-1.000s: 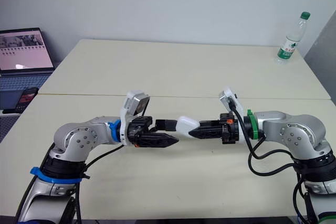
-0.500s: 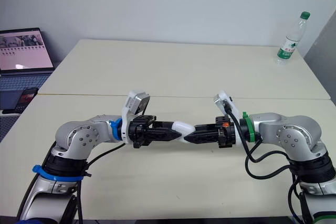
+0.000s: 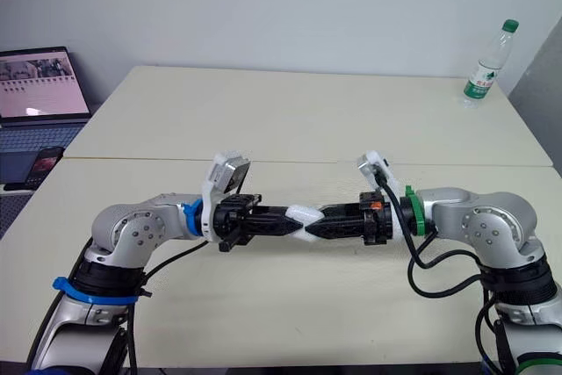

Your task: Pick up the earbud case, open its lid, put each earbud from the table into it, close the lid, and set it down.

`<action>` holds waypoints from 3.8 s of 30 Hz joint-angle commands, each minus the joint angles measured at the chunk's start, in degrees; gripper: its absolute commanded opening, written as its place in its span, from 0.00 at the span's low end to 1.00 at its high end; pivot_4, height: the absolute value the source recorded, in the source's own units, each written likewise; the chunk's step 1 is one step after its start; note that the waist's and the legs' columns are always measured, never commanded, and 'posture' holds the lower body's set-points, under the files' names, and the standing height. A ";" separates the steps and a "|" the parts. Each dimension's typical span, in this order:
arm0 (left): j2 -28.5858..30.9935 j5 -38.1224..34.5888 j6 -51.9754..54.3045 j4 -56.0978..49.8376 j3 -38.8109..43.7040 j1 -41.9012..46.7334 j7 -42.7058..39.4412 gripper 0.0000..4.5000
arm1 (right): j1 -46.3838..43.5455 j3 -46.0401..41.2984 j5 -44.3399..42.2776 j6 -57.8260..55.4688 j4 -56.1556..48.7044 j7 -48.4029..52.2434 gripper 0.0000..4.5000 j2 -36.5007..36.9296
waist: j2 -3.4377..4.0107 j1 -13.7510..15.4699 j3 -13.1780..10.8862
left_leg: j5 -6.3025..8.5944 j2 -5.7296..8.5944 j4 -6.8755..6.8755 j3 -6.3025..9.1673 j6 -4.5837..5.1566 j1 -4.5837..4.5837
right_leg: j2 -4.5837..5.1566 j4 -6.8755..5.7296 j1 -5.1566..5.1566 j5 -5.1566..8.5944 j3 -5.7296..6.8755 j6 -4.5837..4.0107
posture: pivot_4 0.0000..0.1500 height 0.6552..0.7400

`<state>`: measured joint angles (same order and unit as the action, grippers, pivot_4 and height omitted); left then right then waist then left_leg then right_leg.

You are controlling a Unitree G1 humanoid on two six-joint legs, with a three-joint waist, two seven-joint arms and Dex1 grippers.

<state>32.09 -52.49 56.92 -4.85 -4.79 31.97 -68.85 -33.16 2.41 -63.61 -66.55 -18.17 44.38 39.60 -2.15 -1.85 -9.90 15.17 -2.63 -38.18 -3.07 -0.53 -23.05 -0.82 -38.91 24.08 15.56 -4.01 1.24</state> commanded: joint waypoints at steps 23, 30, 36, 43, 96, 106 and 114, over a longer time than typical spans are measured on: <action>-1.26 2.27 -2.12 -0.11 0.74 0.05 -1.67 0.17 | -3.72 -1.95 11.64 3.27 -1.39 -5.59 0.99 0.89 | 0.00 -0.03 0.00 | 0.00 0.00 0.00 -0.02 0.00 0.01 | 0.00 -0.01 0.01 0.00 -0.01 0.00 | 1.00 0.95; -0.91 3.14 -2.82 -0.10 1.05 -0.89 -1.41 0.17 | -6.55 -5.24 12.35 3.99 0.00 -4.24 0.99 1.80 | 0.00 0.00 0.00 | 0.00 0.01 0.01 -0.04 0.00 -0.01 | 0.01 -0.01 0.03 -0.01 -0.01 -0.01 | 1.00 0.95; -1.04 7.17 -8.66 -0.18 2.08 -2.42 1.79 0.17 | -4.99 -4.45 15.30 4.19 -0.78 -2.05 0.99 6.64 | 0.00 0.03 0.00 | 0.00 0.00 0.01 -0.01 0.00 -0.01 | 0.05 -0.01 0.01 -0.01 -0.03 -0.02 | 1.00 0.95; 0.16 12.99 -17.34 -4.81 2.44 -6.54 5.04 0.17 | 0.04 7.95 29.66 12.09 -1.43 7.95 0.99 20.25 | 0.01 0.02 0.00 | 0.00 0.04 0.02 -0.10 0.00 -0.01 | 0.13 0.03 0.04 -0.01 -0.06 -0.01 | 1.00 0.95; -4.98 16.19 -22.28 -14.41 1.67 -15.76 18.04 0.17 | -11.83 22.35 51.83 1.20 5.22 8.45 0.09 10.73 | 0.03 -0.06 -0.01 | 0.00 0.00 -0.07 -0.16 0.00 0.05 | 0.24 -0.08 0.05 -0.02 -0.01 -0.03 | 1.00 0.95; -12.91 20.11 -30.80 -9.83 4.13 -11.77 26.34 0.17 | -4.71 -8.08 41.45 5.69 -1.53 -3.82 0.09 -7.00 | 0.01 0.21 0.00 | 0.00 0.04 -0.12 -0.03 0.00 0.02 | 0.23 -0.09 -0.03 -0.04 -0.04 -0.02 | 1.00 0.95; -19.81 21.14 -32.36 -5.61 4.42 -6.01 32.61 0.17 | -7.46 -23.44 29.72 7.71 -3.06 -18.71 0.09 -28.05 | 0.03 0.10 0.00 | -0.01 0.02 -0.13 -0.04 -0.01 0.02 | 0.10 -0.16 -0.03 -0.05 -0.05 -0.03 | 1.00 0.95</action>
<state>13.13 -31.30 25.82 -9.83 -0.82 24.47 -37.47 -39.46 -18.61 -30.92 -60.40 -18.72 28.22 12.61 -2.12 -1.75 -9.90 15.16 -2.60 -38.30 -3.10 -0.54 -23.03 -0.72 -39.06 24.06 15.50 -4.06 1.22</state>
